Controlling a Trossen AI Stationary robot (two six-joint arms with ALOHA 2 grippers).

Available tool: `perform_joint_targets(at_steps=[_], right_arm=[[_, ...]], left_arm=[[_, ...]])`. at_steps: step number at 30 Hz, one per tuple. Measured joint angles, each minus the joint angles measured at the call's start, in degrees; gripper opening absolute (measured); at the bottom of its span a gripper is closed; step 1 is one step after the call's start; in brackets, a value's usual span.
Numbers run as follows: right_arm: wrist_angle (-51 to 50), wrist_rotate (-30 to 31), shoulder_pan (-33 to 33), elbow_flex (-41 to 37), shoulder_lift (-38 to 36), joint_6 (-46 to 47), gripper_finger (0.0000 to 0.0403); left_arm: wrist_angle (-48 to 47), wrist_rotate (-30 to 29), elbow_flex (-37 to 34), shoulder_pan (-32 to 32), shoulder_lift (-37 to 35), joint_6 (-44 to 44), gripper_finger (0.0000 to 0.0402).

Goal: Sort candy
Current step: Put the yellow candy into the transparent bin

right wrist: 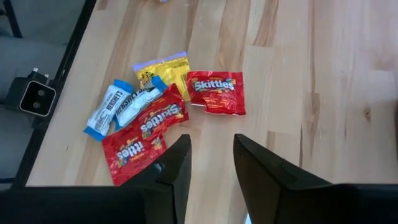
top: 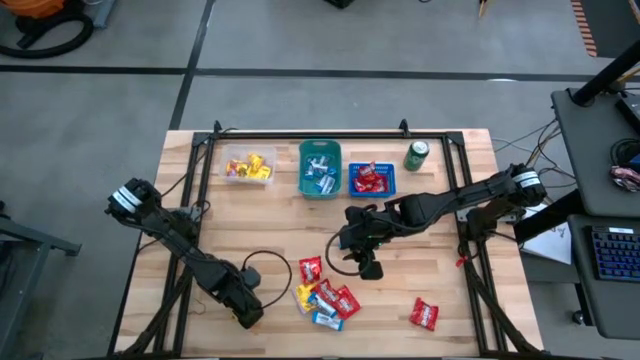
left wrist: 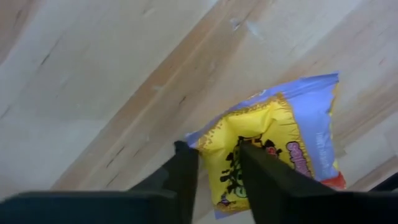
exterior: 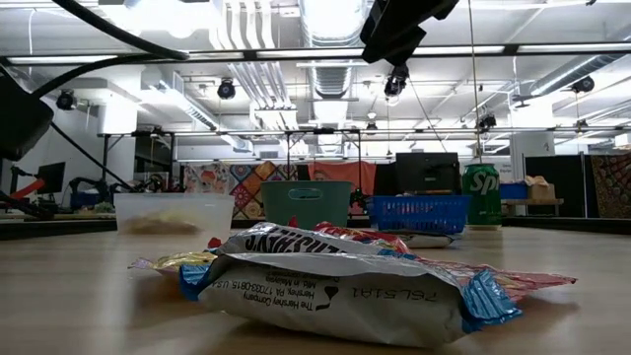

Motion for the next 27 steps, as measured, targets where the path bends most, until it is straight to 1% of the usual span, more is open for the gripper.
perform_joint_targets(at_steps=[4,6,9,13,19,27], right_arm=[[0.04,0.02,0.00,-0.30,0.00,-0.13,0.0106],[0.07,0.02,0.00,-0.48,0.00,-0.17,0.0104],[0.04,0.00,0.00,-0.73,0.00,-0.21,0.0101],[-0.09,0.00,0.02,-1.02,0.00,-0.15,0.0101],[-0.73,-0.02,0.00,-1.07,0.00,-0.64,0.0099],[-3.43,-0.02,0.08,-1.11,0.00,-0.08,0.0089]], left_arm=[[-0.03,-0.15,0.01,0.02,-0.02,0.05,0.0030],[-0.06,-0.24,0.01,0.02,-0.12,0.05,0.0008],[-0.69,-0.72,0.11,0.02,-0.41,0.41,0.0007],[-4.43,-3.70,1.61,0.01,-1.82,1.70,0.0001],[-12.94,-10.62,5.47,0.06,-5.70,3.28,0.0000],[-18.47,-21.15,6.63,1.70,-11.50,5.23,0.0000]])
